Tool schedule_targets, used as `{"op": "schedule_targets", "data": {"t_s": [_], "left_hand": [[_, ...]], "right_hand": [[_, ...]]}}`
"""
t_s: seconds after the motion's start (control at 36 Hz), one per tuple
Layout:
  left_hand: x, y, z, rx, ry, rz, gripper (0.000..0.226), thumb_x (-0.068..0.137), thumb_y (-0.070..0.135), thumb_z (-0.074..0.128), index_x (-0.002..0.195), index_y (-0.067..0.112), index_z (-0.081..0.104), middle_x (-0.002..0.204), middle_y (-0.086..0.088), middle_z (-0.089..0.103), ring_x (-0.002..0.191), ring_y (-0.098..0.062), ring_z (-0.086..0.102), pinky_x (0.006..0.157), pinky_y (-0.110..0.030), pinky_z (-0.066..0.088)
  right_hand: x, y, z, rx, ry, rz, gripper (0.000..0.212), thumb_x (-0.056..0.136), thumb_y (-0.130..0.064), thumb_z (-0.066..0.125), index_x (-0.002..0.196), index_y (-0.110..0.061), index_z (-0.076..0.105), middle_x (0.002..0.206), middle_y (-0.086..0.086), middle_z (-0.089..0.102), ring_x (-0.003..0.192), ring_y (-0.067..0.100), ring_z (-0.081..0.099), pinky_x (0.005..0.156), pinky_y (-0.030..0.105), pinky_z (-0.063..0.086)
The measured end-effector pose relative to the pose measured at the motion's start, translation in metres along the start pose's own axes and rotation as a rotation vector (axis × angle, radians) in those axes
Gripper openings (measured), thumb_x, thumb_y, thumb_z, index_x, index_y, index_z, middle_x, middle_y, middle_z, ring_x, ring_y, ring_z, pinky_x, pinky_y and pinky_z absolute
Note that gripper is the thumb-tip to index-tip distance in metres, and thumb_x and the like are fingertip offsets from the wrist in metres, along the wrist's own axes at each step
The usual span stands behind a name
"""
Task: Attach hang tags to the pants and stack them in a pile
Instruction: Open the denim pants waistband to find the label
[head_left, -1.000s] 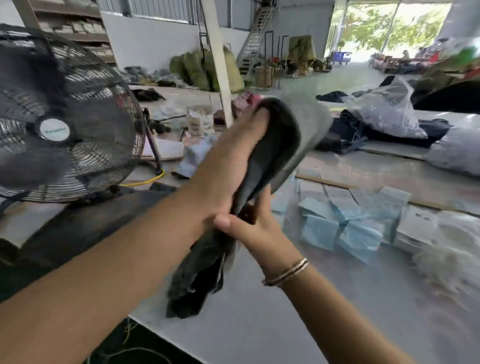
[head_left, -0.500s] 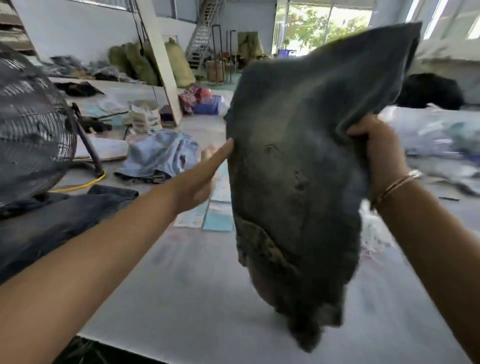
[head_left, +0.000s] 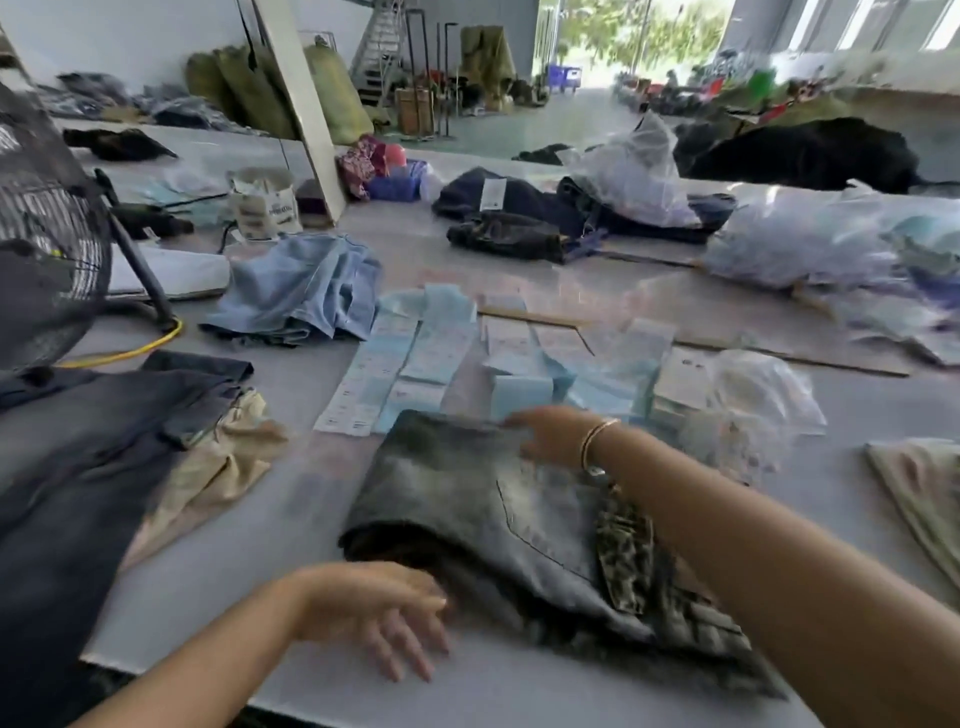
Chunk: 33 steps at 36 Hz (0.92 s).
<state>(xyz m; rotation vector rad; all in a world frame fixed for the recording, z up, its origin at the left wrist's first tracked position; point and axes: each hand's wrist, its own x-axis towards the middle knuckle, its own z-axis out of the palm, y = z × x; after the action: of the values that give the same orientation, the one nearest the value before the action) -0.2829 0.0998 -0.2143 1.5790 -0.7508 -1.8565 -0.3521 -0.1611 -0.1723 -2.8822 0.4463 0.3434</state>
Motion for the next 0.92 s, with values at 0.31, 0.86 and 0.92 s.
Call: {"op": "schedule_targets", "data": {"t_s": [0.31,0.86,0.92], "left_hand": [[0.069,0.075,-0.001,0.824,0.693,0.586,0.032,0.098,0.031,0.052,0.13,0.031,0.055,0.142,0.004,0.049,0.131,-0.008,0.042,0.114,-0.04,0.03],[0.113,0.027,0.035,1.176,1.005,0.139,0.052,0.091,0.051,0.043,0.142,0.04,0.038,0.154,0.001,0.025,0.143,-0.023,0.012,0.115,-0.049,0.0],[0.113,0.042,0.046,0.963,0.982,0.406,0.035,0.093,0.039,0.052,0.128,0.036,0.056,0.136,0.006,0.046,0.128,-0.017,0.036,0.108,-0.033,0.026]], "right_hand": [[-0.094,0.042,0.067,0.579,0.52,0.079,0.029,0.089,-0.004,0.062,0.114,-0.016,0.068,0.12,-0.002,0.063,0.119,0.013,0.053,0.106,0.034,0.037],[-0.165,0.106,0.077,0.626,0.453,0.815,0.025,0.088,-0.037,0.064,0.09,-0.012,0.063,0.095,0.012,0.067,0.086,0.028,0.057,0.074,0.034,0.043],[-0.161,0.087,0.066,0.756,0.677,0.71,0.013,0.086,-0.024,0.068,0.087,-0.017,0.058,0.084,0.004,0.065,0.075,0.021,0.055,0.062,0.025,0.04]]}}
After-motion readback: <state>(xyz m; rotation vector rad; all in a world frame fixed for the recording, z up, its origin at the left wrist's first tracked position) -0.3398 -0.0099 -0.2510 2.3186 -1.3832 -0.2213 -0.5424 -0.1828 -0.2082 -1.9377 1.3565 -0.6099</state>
